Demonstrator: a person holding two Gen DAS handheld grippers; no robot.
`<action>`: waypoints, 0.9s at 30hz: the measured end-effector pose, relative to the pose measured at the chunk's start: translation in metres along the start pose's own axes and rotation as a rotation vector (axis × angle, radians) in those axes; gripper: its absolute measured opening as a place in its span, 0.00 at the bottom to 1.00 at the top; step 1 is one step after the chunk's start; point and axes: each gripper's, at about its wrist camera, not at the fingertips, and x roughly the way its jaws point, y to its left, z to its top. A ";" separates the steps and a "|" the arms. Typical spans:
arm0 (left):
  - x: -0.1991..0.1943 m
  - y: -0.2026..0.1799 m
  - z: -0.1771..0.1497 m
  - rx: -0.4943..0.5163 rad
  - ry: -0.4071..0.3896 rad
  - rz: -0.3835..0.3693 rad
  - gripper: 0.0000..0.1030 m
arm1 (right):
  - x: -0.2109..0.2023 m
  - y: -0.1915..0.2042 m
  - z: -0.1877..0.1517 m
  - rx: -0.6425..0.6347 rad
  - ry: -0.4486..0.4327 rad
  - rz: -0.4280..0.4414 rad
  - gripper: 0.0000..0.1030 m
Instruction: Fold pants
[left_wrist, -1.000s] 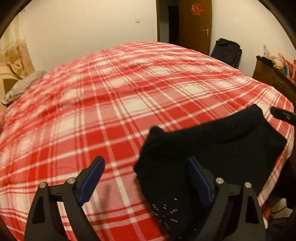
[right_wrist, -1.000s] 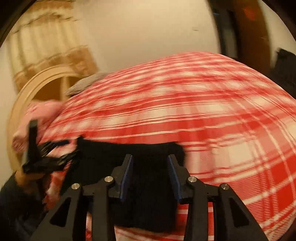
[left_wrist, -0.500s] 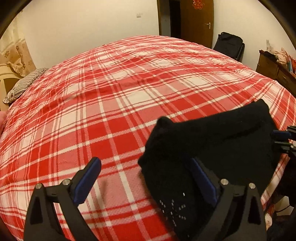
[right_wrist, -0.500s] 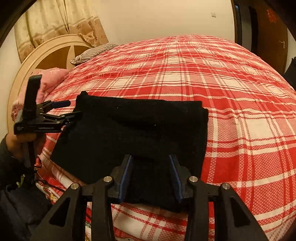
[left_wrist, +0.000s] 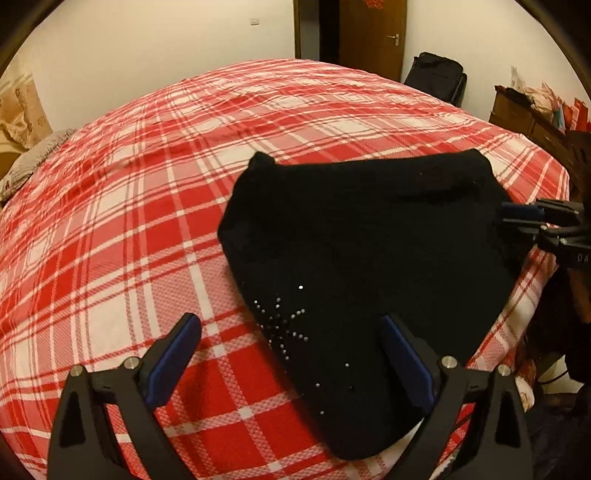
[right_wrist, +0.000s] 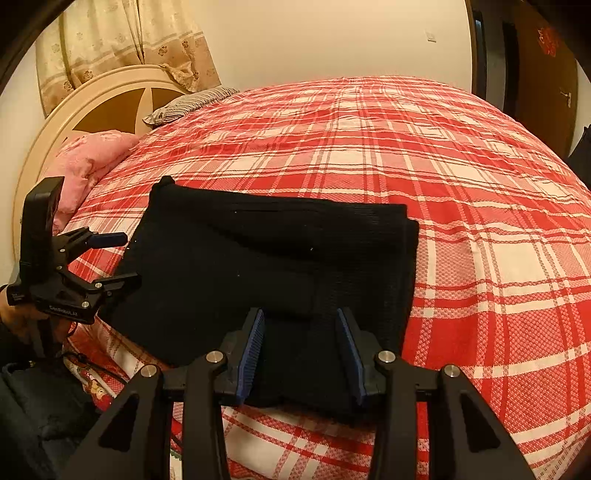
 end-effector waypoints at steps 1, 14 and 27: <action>0.002 0.000 -0.001 0.000 -0.002 0.005 1.00 | 0.000 0.001 0.000 -0.005 -0.001 -0.002 0.42; 0.003 0.009 0.000 -0.027 0.006 -0.033 1.00 | -0.030 0.000 0.011 0.032 -0.090 0.008 0.51; 0.012 0.021 0.012 -0.078 -0.007 -0.067 0.90 | -0.021 -0.051 0.013 0.247 -0.048 -0.004 0.52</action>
